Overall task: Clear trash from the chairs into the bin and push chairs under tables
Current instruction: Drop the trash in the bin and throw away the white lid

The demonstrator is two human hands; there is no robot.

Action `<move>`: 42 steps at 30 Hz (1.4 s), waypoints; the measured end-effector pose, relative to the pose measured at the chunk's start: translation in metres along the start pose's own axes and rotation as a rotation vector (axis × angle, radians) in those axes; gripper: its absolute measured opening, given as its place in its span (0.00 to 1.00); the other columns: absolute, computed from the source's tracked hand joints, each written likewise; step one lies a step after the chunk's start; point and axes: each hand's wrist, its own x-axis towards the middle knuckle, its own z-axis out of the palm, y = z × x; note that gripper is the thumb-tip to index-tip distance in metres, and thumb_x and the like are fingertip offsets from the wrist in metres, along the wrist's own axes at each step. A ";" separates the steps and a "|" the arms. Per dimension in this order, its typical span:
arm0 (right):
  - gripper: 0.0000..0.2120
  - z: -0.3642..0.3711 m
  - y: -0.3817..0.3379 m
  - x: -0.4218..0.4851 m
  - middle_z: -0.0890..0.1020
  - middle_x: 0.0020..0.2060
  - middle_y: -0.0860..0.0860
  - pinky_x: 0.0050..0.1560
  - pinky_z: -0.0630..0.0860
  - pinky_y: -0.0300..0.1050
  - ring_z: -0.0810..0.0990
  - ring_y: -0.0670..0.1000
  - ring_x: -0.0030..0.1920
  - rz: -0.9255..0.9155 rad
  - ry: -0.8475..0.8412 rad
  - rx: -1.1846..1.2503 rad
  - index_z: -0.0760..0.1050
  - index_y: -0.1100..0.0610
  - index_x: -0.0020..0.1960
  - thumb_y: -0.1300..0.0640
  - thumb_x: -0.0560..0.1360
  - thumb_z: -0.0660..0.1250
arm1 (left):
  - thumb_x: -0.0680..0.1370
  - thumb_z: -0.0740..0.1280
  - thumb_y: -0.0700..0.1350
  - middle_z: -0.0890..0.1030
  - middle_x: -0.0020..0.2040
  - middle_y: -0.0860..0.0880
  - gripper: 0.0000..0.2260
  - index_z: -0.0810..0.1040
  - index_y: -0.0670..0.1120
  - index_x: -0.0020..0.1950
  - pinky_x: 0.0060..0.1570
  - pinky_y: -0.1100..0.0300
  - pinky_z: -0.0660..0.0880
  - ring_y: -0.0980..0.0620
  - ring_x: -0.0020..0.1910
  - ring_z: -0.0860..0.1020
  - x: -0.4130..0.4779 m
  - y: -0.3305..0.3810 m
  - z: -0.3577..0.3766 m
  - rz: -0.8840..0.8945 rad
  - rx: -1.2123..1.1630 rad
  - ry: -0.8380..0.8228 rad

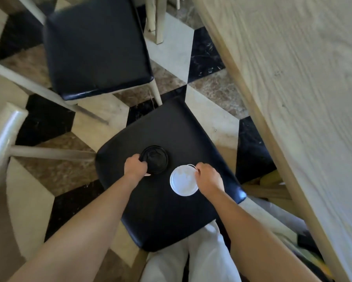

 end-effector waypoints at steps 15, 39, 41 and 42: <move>0.08 -0.138 -0.097 -0.054 0.76 0.42 0.50 0.36 0.68 0.42 0.73 0.50 0.42 -0.265 0.242 0.501 0.75 0.60 0.51 0.57 0.78 0.60 | 0.81 0.58 0.34 0.77 0.59 0.41 0.13 0.72 0.38 0.65 0.53 0.43 0.76 0.38 0.58 0.77 -0.099 0.066 -0.107 0.124 -0.723 -0.084; 0.10 -0.268 -0.080 -0.117 0.80 0.45 0.54 0.39 0.80 0.37 0.80 0.50 0.44 -0.199 0.086 0.872 0.78 0.62 0.56 0.60 0.77 0.63 | 0.77 0.62 0.32 0.78 0.53 0.45 0.14 0.73 0.44 0.60 0.47 0.51 0.82 0.44 0.53 0.79 -0.215 0.205 -0.132 0.483 -0.587 -0.394; 0.08 -0.283 -0.063 -0.122 0.80 0.44 0.55 0.45 0.80 0.43 0.80 0.52 0.45 -0.191 0.127 0.859 0.78 0.62 0.54 0.62 0.77 0.63 | 0.77 0.62 0.34 0.79 0.53 0.46 0.14 0.73 0.44 0.61 0.51 0.49 0.81 0.44 0.55 0.79 -0.224 0.222 -0.123 0.502 -0.556 -0.457; 0.08 -0.290 -0.055 -0.124 0.79 0.43 0.55 0.48 0.80 0.46 0.79 0.53 0.45 -0.180 0.164 0.861 0.78 0.62 0.53 0.63 0.77 0.63 | 0.78 0.63 0.35 0.79 0.52 0.47 0.13 0.73 0.44 0.61 0.49 0.52 0.82 0.47 0.54 0.79 -0.231 0.232 -0.117 0.524 -0.543 -0.472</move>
